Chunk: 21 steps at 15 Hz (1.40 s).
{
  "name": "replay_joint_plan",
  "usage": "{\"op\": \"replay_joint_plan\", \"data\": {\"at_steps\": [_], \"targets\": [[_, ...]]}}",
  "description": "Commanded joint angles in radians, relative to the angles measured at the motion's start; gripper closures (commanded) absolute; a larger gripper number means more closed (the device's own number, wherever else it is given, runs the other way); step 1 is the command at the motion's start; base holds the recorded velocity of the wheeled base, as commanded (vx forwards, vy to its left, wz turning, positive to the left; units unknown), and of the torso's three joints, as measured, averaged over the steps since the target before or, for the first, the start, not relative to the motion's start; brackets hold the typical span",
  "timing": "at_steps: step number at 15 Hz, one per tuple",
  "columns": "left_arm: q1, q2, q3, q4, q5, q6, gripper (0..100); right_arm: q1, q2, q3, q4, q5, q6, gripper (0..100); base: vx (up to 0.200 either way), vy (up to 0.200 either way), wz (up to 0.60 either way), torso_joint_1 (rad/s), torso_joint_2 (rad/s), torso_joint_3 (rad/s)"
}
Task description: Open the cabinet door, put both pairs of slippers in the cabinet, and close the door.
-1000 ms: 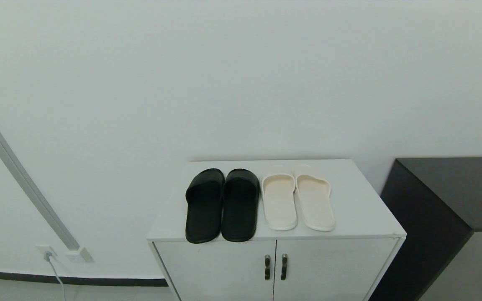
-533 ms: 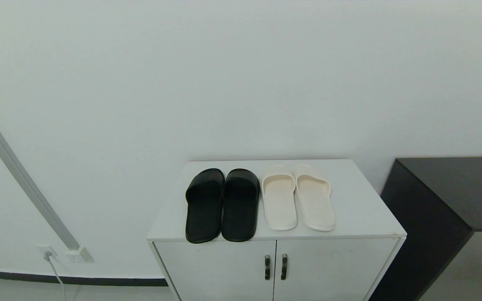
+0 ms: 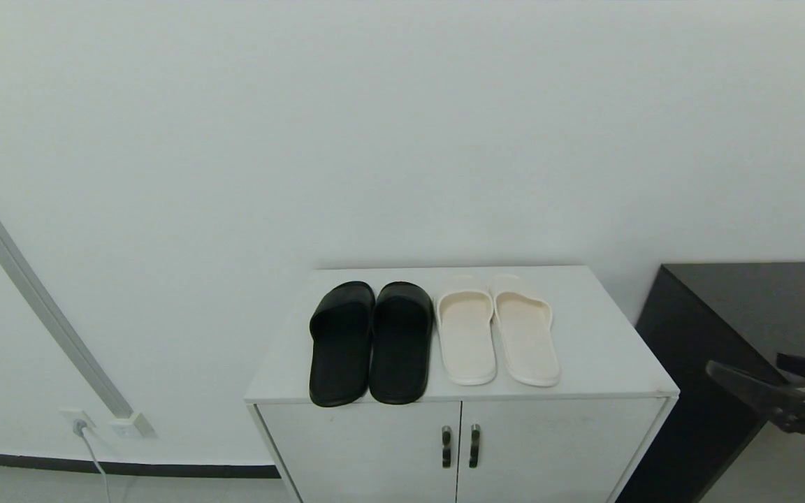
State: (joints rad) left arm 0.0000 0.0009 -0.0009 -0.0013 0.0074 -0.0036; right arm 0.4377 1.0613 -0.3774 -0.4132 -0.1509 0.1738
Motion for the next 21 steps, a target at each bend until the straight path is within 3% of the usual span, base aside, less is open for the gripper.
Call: {"op": "replay_joint_plan", "data": {"at_steps": [1, 4, 7, 10, 14, 21], "targets": [[0.0, -0.001, 0.001, 0.0, 0.0, 0.001, 100, 0.168, 0.167, -0.104, -0.018, -0.099, 0.021, 0, 0.0, 0.0, 0.0, 0.0, 0.0, 0.0], [0.0, -0.001, 0.001, 0.0, 0.0, 0.001, 100, 0.297, 0.304, -0.235, -0.018, -0.208, 0.05, 0, 0.0, 0.0, 0.0, 0.0, 0.0, 0.0], [0.0, 0.001, 0.001, 0.0, 0.0, -0.001, 100, 0.365, 0.487, -0.382, -0.018, -0.306, 0.11, 0, 0.0, 0.0, 0.0, 0.0, 0.0, 0.0], [0.0, 0.001, -0.001, 0.0, -0.003, 0.001, 100, 0.369, 0.68, -0.526, -0.016, -0.397, 0.159, 0, 0.0, 0.0, 0.0, 0.0, 0.0, 0.0], [0.0, 0.001, -0.001, 0.0, -0.003, 0.001, 100, 0.363, 0.841, -0.646, -0.041, -0.415, 0.171, 0, 0.0, 0.0, 0.0, 0.0, 0.0, 0.0], [0.0, 0.001, -0.001, 0.0, -0.004, 0.002, 100, 0.28, 1.014, -0.721, -0.176, -0.434, 0.136, 0, 0.0, 0.0, 0.0, 0.0, 0.0, 0.0]]}}
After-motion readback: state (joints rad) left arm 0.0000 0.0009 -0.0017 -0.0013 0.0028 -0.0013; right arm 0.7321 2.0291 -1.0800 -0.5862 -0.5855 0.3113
